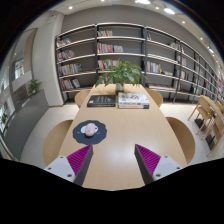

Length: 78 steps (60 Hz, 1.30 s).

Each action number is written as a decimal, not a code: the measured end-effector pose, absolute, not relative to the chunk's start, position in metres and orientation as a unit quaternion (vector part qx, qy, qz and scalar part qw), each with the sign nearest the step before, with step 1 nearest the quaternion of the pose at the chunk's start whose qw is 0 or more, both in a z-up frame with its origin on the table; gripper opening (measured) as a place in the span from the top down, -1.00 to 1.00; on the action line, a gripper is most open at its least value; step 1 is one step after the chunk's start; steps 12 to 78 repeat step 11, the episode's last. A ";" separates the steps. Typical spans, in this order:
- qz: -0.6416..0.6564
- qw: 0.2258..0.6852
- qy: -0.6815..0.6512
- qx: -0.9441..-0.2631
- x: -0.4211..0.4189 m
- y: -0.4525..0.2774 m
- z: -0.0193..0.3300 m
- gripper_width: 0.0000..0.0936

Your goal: Arrange mouse

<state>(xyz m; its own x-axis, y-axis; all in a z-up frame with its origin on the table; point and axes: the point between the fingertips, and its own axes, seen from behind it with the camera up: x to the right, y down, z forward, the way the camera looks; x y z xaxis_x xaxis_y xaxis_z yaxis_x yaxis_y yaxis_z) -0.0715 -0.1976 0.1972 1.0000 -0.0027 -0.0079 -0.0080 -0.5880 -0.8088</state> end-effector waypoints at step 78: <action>0.003 0.456 0.005 -0.890 -0.067 -0.205 0.196 -0.80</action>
